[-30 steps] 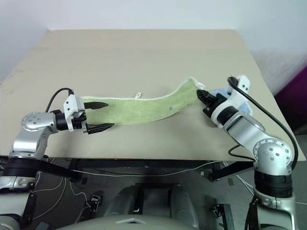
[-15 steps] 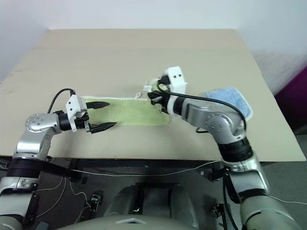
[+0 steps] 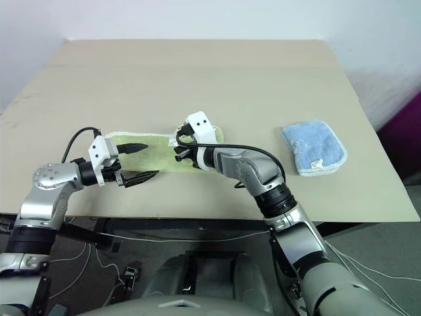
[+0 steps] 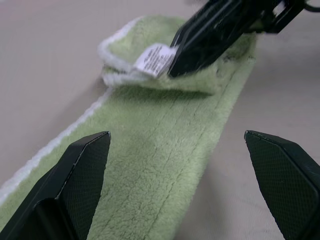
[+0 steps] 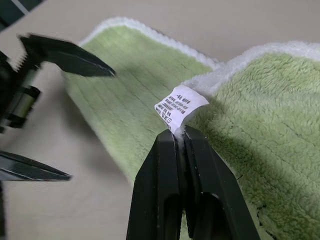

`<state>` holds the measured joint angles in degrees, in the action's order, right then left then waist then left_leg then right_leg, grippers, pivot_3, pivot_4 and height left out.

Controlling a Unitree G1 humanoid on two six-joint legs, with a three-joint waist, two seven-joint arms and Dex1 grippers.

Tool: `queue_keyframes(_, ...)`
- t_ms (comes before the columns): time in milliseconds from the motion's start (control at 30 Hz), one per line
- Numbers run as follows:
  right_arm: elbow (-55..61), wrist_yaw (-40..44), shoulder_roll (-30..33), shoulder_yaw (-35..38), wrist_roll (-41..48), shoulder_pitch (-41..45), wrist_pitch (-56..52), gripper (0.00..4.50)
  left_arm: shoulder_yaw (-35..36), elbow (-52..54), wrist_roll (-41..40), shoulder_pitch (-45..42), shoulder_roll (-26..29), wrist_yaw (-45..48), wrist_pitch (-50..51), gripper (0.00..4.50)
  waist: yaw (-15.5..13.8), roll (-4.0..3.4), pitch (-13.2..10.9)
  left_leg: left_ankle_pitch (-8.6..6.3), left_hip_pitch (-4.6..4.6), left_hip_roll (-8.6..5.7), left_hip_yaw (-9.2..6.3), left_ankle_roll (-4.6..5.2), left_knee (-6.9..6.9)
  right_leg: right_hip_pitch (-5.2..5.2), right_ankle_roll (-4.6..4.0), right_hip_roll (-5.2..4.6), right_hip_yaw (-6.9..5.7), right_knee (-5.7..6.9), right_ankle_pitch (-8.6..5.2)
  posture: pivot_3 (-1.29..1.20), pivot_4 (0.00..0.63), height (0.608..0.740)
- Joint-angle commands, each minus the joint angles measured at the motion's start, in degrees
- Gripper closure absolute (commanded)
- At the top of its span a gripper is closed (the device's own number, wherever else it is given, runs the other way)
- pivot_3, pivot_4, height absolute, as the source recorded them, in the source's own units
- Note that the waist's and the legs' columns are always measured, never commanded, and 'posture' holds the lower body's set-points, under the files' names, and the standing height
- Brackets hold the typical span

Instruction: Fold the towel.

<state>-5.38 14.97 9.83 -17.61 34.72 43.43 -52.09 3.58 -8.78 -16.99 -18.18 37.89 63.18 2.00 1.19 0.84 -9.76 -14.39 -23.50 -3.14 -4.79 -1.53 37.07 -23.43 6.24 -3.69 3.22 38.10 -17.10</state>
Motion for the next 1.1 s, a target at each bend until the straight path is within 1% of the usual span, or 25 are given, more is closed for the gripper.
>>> queue_keyframes(33, 0.76, 2.11, -1.51, 1.77, -1.47, 0.18, 0.38, 4.24, 1.74, 1.59, -1.07, -0.07, 0.98, -0.42, -0.17, 0.00, 0.00, 0.00, 0.00, 0.00, 0.00, 0.00, 0.00, 0.00, 0.00, 0.00, 0.00, 0.00, 0.00, 0.00, 0.00, 0.00, 0.150, 0.740)
queue_keyframes(100, 0.73, 2.87, -2.04, 2.44, -1.92, -0.03, 0.04, 3.72, 1.69, 1.30, -1.05, -0.30, 1.04, -0.44, -0.25, 0.00, 0.01, 0.00, 0.00, 0.00, 0.00, 0.00, 0.00, 0.00, -0.01, 0.00, 0.00, 0.00, 0.00, 0.00, 0.00, 0.00, 0.150, 0.740)
queue_keyframes(233, 3.02, 4.29, -2.49, 4.78, -1.69, -0.72, -0.72, 2.40, 1.79, 0.78, -0.97, -0.50, 1.06, -0.57, -0.46, 0.00, -0.01, 0.00, 0.00, 0.00, 0.00, 0.00, 0.00, 0.00, -0.01, 0.00, 0.00, 0.00, 0.00, 0.00, 0.00, 0.00, 0.150, 0.740)
queue_keyframes(300, 5.28, 4.27, -2.08, 6.04, -1.90, -1.40, -0.64, 1.73, 2.18, 0.69, -1.12, -0.36, 1.01, -0.99, -0.37, 0.00, -0.04, 0.00, 0.00, 0.00, 0.00, 0.00, 0.00, 0.00, -0.01, 0.00, 0.00, 0.00, 0.00, -0.01, 0.00, 0.00, 0.150, 0.740)
queue_keyframes(367, 9.43, 5.08, -0.06, 7.64, -2.13, -2.86, 0.50, 1.09, 3.39, 0.78, -1.97, 0.11, 0.66, -2.20, 0.33, 0.00, -0.06, -0.01, -0.01, 0.00, 0.00, 0.00, 0.00, 0.00, -0.01, 0.01, 0.00, -0.01, 0.00, -0.01, 0.00, 0.00, 0.150, 0.740)
queue_keyframes(433, 12.15, 6.21, 2.02, 8.68, -3.03, -4.30, 2.42, 1.09, 4.76, 0.99, -3.01, 0.69, 0.18, -3.67, 1.36, 0.00, -0.05, -0.01, -0.01, 0.00, 0.00, 0.00, 0.00, 0.00, -0.02, 0.00, 0.00, -0.02, 0.00, -0.02, 0.00, 0.00, 0.150, 0.740)
queue_keyframes(500, 11.89, 7.31, 3.93, 9.41, -4.86, -5.82, 5.39, 1.09, 6.35, 1.34, -4.12, 1.43, -0.67, -5.85, 2.66, 0.00, -0.05, -0.01, 0.00, 0.00, 0.00, 0.00, 0.00, 0.00, -0.02, 0.01, 0.00, -0.04, 0.00, -0.03, 0.00, 0.00, 0.150, 0.740)
queue_keyframes(533, 10.91, 8.12, 4.62, 9.66, -5.55, -6.49, 6.80, 1.50, 7.30, 1.60, -4.86, 1.75, -1.34, -7.34, 3.48, 0.00, -0.05, -0.01, 0.00, 0.00, 0.00, 0.00, -0.01, 0.00, -0.02, 0.02, 0.00, -0.04, 0.00, -0.03, 0.00, 0.00, 0.150, 0.740)
queue_keyframes(600, 8.29, 11.02, 5.47, 8.48, -7.66, -7.45, 10.93, 2.08, 9.23, 2.31, -6.91, 2.34, -2.87, -10.20, 5.98, 0.00, -0.03, 0.00, 0.00, 0.00, 0.00, 0.00, -0.01, 0.00, -0.03, 0.02, 0.00, -0.03, 0.00, -0.03, 0.00, 0.00, 0.150, 0.740)
queue_keyframes(633, 6.42, 12.45, 5.51, 7.37, -9.18, -7.69, 13.42, 2.45, 10.15, 3.00, -8.00, 2.81, -3.63, -11.50, 7.40, 0.00, 0.03, 0.00, 0.00, -0.01, 0.00, 0.00, 0.00, 0.00, -0.03, 0.02, 0.00, -0.03, 0.00, -0.03, 0.00, 0.00, 0.150, 0.740)
queue_keyframes(700, 2.85, 14.77, 5.12, 5.28, -12.09, -7.86, 17.64, 3.12, 11.38, 4.40, -9.57, 3.84, -4.61, -13.41, 9.71, 0.00, 0.25, 0.00, 0.00, 0.00, 0.00, 0.01, 0.00, 0.00, -0.03, 0.00, 0.00, -0.02, 0.01, -0.01, 0.00, 0.00, 0.150, 0.740)
queue_keyframes(800, -5.81, 17.04, 3.87, 1.69, -17.73, -7.84, 24.62, 4.25, 13.16, 7.36, -11.78, 6.54, -6.24, -17.02, 13.05, 0.00, 0.98, 0.00, 0.00, 0.00, 0.01, 0.03, 0.00, 0.00, -0.05, 0.01, 0.00, 0.00, 0.01, -0.01, 0.00, 0.00, 0.150, 0.740)
queue_keyframes(833, -8.10, 17.35, 3.47, 1.10, -19.14, -7.68, 26.31, 4.47, 13.58, 8.01, -12.32, 7.05, -6.57, -17.80, 13.85, 0.00, 1.15, 0.00, 0.00, 0.00, 0.01, 0.03, 0.00, -0.01, -0.04, 0.01, 0.00, 0.00, 0.01, -0.01, 0.00, 0.00, 0.150, 0.740)
queue_keyframes(967, -18.87, 17.77, 2.57, -2.82, -26.85, -7.75, 33.95, 4.47, 17.34, 11.60, -15.38, 10.38, -8.88, -24.05, 17.90, 0.00, 1.33, 0.02, 0.02, 0.00, 0.06, 0.02, 0.00, -0.01, -0.05, 0.05, 0.00, 0.00, 0.01, -0.01, 0.00, 0.00, 0.150, 0.740)
queue_keyframes(1067, -19.21, 19.07, 2.16, -2.18, -27.96, -8.18, 36.04, 4.47, 19.61, 13.10, -16.40, 12.11, -9.73, -28.17, 20.33, 0.00, 1.35, 0.07, 0.06, 0.00, 0.25, 0.05, -0.03, -0.03, -0.06, 0.23, 0.00, 0.02, 0.00, -0.01, 0.00, 0.00, 0.150, 0.740)
queue_keyframes(1100, -17.68, 19.73, 2.25, -1.38, -27.46, -8.34, 36.17, 4.47, 20.88, 13.72, -17.33, 12.83, -10.35, -30.22, 21.51, 0.00, 1.34, 0.07, 0.06, 0.00, 0.28, 0.05, -0.04, -0.03, -0.06, 0.26, 0.00, 0.02, 0.00, -0.01, 0.00, 0.00, 0.150, 0.740)
